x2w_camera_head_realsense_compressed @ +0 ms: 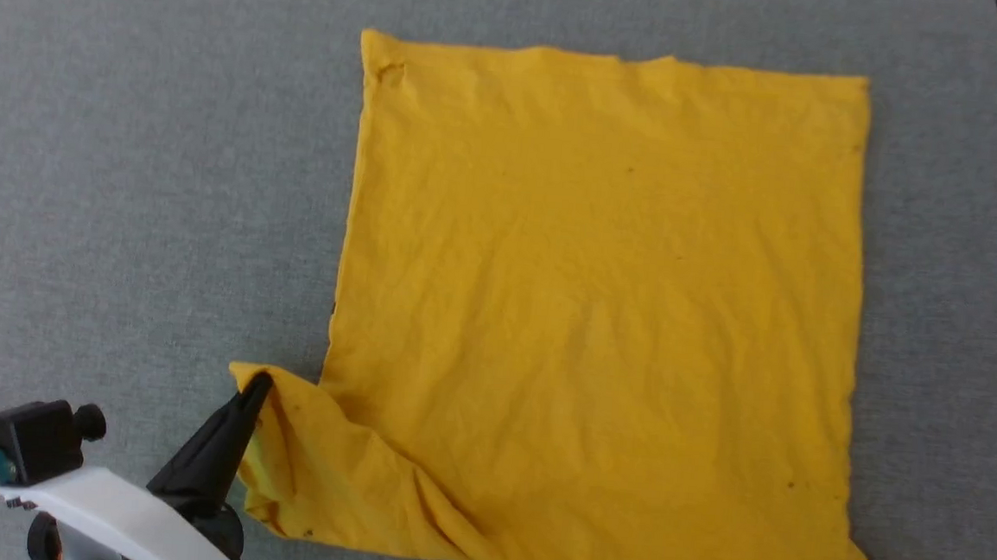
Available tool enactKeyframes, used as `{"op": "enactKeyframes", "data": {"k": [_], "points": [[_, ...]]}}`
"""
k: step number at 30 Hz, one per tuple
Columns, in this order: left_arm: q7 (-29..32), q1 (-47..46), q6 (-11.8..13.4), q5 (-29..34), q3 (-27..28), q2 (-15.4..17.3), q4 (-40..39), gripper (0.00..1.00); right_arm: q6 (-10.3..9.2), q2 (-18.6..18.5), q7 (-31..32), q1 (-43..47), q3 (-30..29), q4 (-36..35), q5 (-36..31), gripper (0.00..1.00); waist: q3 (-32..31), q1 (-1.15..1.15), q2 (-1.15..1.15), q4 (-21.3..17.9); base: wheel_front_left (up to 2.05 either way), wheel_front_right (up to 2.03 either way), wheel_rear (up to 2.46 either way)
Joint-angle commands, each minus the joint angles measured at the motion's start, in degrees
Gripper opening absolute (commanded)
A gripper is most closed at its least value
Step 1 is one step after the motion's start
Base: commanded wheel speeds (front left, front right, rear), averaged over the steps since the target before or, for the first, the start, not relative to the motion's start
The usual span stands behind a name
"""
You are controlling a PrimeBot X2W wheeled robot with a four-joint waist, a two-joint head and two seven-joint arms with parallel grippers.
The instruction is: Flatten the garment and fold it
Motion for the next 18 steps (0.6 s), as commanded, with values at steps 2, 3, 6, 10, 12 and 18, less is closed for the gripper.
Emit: {"op": "enactKeyframes", "data": {"k": [2,3,6,10,12,18], "points": [[-0.10,-1.78,-1.06,0.77,-0.12,-0.55,0.78,0.00,-0.04,1.92,3.08,-1.04,-1.67,2.85,-0.27,1.00,6.09,-0.02,0.00,3.19,0.00,0.00,0.00],[-0.10,-2.21,-1.34,0.86,-0.22,-0.71,1.05,0.00,-0.04,2.49,4.38,-0.97,-2.04,3.80,-0.54,1.00,6.51,-0.02,0.00,3.35,0.00,0.00,0.00],[0.03,-3.54,-1.91,1.23,-0.67,-1.25,1.69,0.00,-0.04,3.09,6.40,-0.40,-2.66,5.59,-2.16,1.00,7.65,-0.02,0.00,3.88,0.00,0.00,0.00],[0.37,-5.04,-2.62,1.50,-1.08,-1.67,2.33,0.00,-0.04,4.19,6.61,0.69,-3.82,6.87,-4.20,1.00,8.95,-0.02,0.00,4.59,0.00,0.00,0.00],[0.43,-5.56,-2.79,1.62,-1.21,-1.87,2.61,0.00,-0.04,4.76,6.64,1.06,-4.35,7.47,-4.97,1.00,9.62,-0.02,0.00,4.87,0.00,0.00,0.00],[0.43,-6.42,-3.34,1.64,-1.11,-1.98,3.40,0.00,-0.04,6.57,7.51,1.26,-6.81,8.45,-7.54,1.00,11.16,-0.02,0.00,5.51,0.00,0.00,0.00]]}}
